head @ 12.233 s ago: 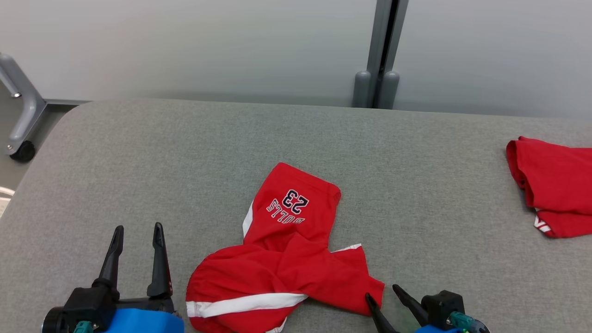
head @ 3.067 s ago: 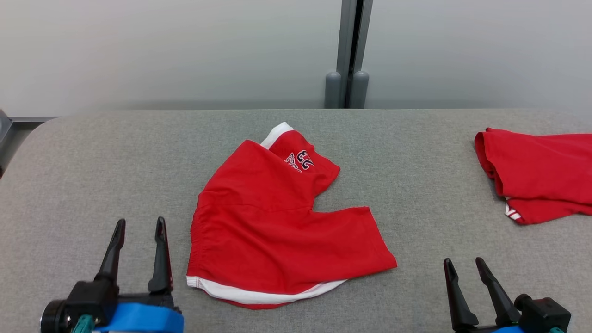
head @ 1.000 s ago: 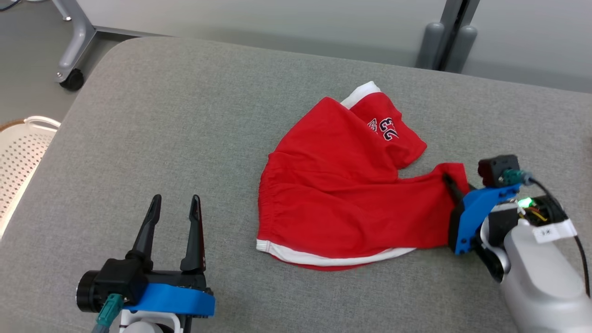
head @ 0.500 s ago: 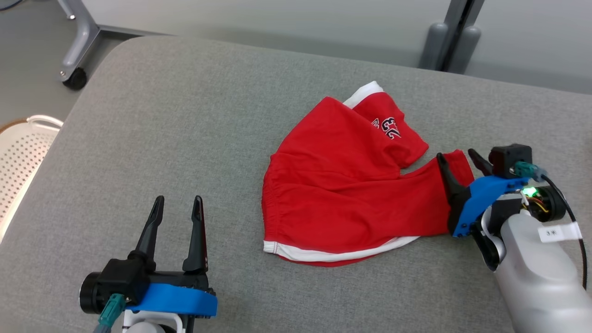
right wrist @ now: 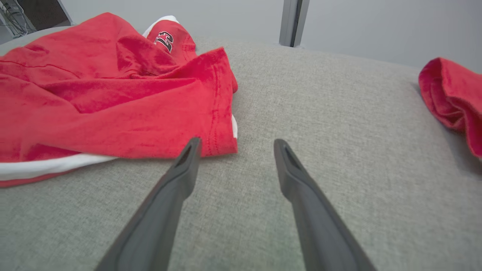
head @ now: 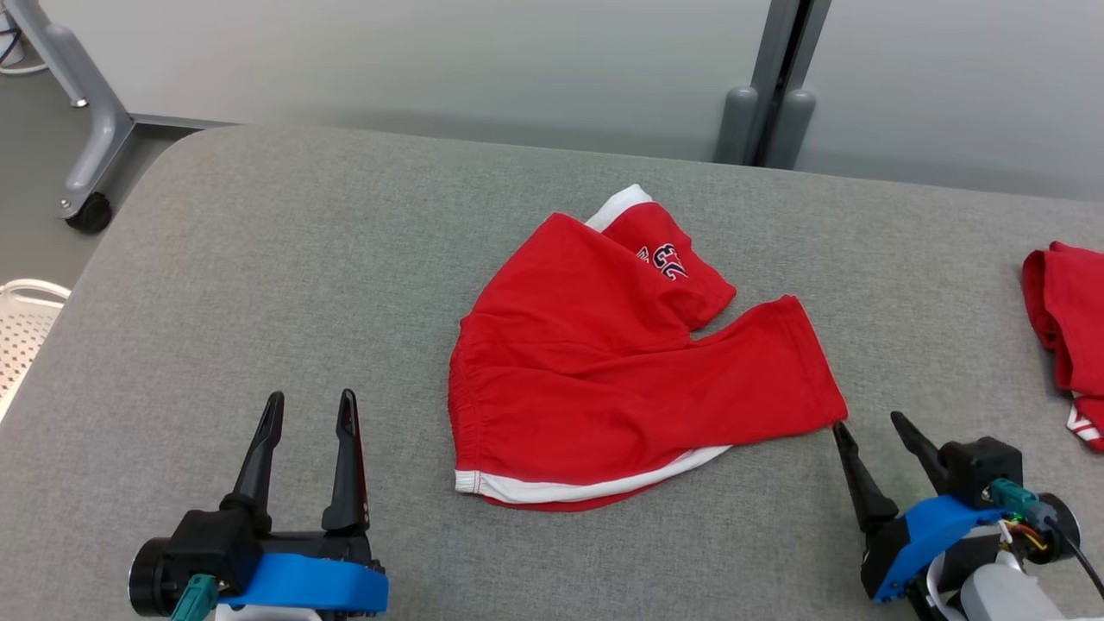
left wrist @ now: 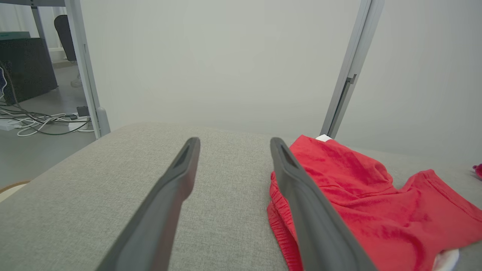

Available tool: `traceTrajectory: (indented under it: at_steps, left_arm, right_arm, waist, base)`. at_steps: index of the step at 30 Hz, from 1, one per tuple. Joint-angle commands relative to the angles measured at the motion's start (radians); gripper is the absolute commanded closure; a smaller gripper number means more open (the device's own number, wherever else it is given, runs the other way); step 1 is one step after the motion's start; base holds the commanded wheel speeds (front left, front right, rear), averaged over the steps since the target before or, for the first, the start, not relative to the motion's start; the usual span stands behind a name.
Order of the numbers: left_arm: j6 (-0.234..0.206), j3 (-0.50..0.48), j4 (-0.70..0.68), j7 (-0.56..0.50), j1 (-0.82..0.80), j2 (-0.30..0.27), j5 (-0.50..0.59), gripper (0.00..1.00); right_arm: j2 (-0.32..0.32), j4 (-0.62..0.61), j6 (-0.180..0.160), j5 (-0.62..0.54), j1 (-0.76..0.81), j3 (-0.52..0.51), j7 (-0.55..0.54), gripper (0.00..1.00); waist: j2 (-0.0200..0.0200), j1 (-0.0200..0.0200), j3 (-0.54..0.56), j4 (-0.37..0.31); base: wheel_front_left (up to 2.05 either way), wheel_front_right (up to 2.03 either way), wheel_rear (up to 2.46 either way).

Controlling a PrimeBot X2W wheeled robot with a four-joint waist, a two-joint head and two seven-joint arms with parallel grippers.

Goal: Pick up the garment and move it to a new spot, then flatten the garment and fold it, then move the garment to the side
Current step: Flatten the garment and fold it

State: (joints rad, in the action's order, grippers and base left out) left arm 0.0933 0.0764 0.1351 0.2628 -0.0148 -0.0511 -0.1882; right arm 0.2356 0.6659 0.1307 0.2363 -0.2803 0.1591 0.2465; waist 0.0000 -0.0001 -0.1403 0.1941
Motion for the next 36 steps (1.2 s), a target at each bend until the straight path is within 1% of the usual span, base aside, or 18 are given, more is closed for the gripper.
traceTrajectory:
  at_steps: [1,6,11,16,17,23,24,25,28,31,36]
  left_arm:
    - [0.003,-0.004,-0.003,0.002,0.01,0.001,0.006,0.0]
    - [0.006,0.003,-0.002,0.002,0.007,0.001,0.008,0.0]
    - [0.009,0.015,0.0,0.002,-0.012,0.001,0.005,0.0]
    - [0.01,0.022,0.002,0.002,-0.014,0.001,0.0,0.0]
    - [0.009,0.025,0.002,0.002,-0.016,0.001,-0.002,0.0]
    - [0.005,0.033,0.003,0.002,-0.026,0.001,-0.005,0.0]
    - [0.003,0.032,0.002,0.002,-0.027,0.001,-0.006,0.0]
    - [0.003,0.031,0.002,0.002,-0.026,0.001,-0.006,0.0]
    - [0.001,0.027,0.001,0.002,-0.024,0.001,-0.007,0.0]
    - [-0.001,0.022,0.004,0.002,-0.019,0.001,-0.004,0.0]
    - [0.002,0.016,0.011,0.002,-0.004,0.001,0.0,0.0]
  right_arm:
    - [0.008,-0.029,0.0,0.003,0.023,0.004,-0.011,0.0]
    - [0.01,-0.11,0.0,-0.005,0.047,0.004,-0.066,0.0]
    - [0.015,-0.138,0.0,-0.026,0.007,0.004,-0.125,0.0]
    - [0.029,-0.113,0.0,-0.032,-0.03,0.006,-0.162,0.0]
    - [0.035,-0.092,0.0,-0.033,-0.05,0.007,-0.176,0.0]
    - [0.046,-0.043,0.0,-0.022,-0.083,0.017,-0.188,0.0]
    - [0.045,-0.034,0.0,-0.018,-0.086,0.023,-0.192,0.53]
    - [0.043,-0.025,0.0,-0.01,-0.088,0.028,-0.196,1.0]
    - [0.042,-0.007,0.0,0.005,-0.098,0.037,-0.186,1.0]
    - [0.034,-0.013,0.0,0.024,-0.098,0.05,-0.146,1.0]
    - [0.023,-0.065,0.0,0.056,-0.023,0.089,-0.096,1.0]
  waist:
    - [0.0,0.0001,0.002,-0.004]
    - [0.0,0.0001,-0.001,-0.002]
    - [0.0,0.0001,-0.015,0.018]
    - [0.0,0.0001,-0.028,0.04]
    - [0.0,0.0001,-0.034,0.05]
    - [0.0,0.0001,-0.051,0.074]
    - [0.0,0.0001,-0.053,0.076]
    - [0.0,0.0001,-0.054,0.077]
    - [0.0,0.0001,-0.058,0.075]
    - [0.0,0.0001,-0.052,0.066]
    - [0.0,0.0001,-0.019,0.036]
  base:
    - [0.0,0.0,0.0]
    - [0.0,0.0,0.0]
    - [0.0,0.0,0.0]
    - [0.0,0.0,0.0]
    - [0.0,0.0,0.0]
    - [0.0,0.0,0.0]
    - [0.0,0.0,0.0]
    - [0.0,0.0,0.0]
    - [0.0,0.0,0.0]
    - [0.0,0.0,0.0]
    - [0.0,0.0,0.0]
